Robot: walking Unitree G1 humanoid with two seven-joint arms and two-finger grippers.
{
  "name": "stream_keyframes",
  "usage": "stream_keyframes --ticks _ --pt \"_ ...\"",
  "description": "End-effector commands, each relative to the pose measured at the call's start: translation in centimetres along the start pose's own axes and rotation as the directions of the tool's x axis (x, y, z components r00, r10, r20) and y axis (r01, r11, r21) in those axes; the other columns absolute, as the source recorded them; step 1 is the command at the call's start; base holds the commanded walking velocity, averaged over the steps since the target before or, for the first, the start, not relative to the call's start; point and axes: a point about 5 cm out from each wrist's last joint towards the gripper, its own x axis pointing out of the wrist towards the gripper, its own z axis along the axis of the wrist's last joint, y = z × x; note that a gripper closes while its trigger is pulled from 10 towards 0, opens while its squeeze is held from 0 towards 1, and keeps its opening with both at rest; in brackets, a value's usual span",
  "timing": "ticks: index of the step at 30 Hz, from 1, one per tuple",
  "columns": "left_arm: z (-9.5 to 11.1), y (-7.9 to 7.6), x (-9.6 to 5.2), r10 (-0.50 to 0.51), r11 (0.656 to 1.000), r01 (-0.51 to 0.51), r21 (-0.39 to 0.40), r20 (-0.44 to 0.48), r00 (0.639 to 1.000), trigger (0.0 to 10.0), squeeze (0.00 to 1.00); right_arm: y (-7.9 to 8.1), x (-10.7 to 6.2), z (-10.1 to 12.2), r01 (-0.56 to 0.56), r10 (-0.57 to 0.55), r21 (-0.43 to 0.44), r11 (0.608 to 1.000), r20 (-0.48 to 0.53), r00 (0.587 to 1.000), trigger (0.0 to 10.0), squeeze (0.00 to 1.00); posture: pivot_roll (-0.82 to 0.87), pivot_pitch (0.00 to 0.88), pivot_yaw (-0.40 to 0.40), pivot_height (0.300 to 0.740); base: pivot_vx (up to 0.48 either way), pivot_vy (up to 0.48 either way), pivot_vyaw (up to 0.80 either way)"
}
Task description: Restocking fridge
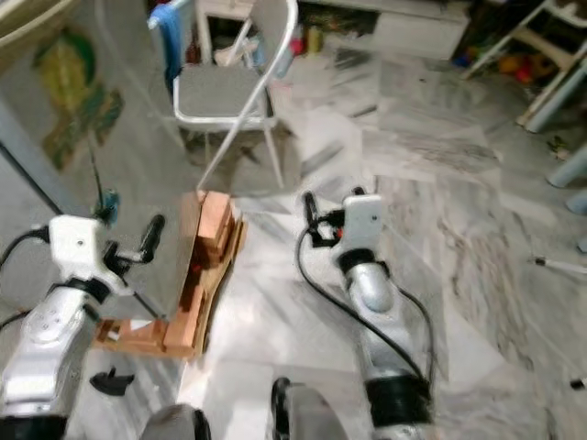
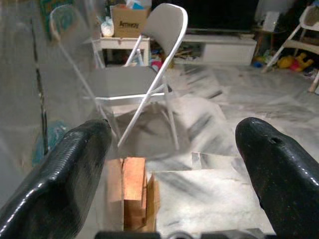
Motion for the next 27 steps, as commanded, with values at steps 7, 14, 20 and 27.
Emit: stream_keyframes --ticks 7,14,20,27 --pt "-0.6 2.2 -0.5 0.159 0.987 -0.159 0.024 -0.025 0.987 10.0 0.00 0.3 -0.1 0.2 -0.027 0.027 -0.024 0.999 -0.013 1.000 10.0 0.00 0.11 0.115 -0.052 0.740 0.000 0.000 0.00" --pt "-1.4 3.6 0.1 0.238 0.971 -0.238 0.017 -0.052 0.970 10.0 0.00 -0.4 -0.3 -0.2 -0.028 0.027 -0.025 0.999 -0.041 0.999 10.0 0.00 0.11 0.131 -0.065 0.740 0.000 0.000 0.00" --pt "-0.7 2.6 2.9 0.204 0.979 -0.204 0.013 -0.020 0.979 10.0 0.00 -0.3 -0.1 0.1 -0.037 0.036 -0.042 0.998 -0.036 0.999 10.0 0.00 0.10 0.131 -0.073 0.740 0.000 0.000 0.00" --pt "-1.3 2.8 3.9 0.208 0.978 -0.206 0.027 -0.046 0.977 10.0 0.00 -0.8 0.0 0.4 -0.022 0.021 -0.036 0.999 -0.029 0.999 10.0 0.00 0.09 0.133 -0.072 0.740 0.000 0.000 0.00"
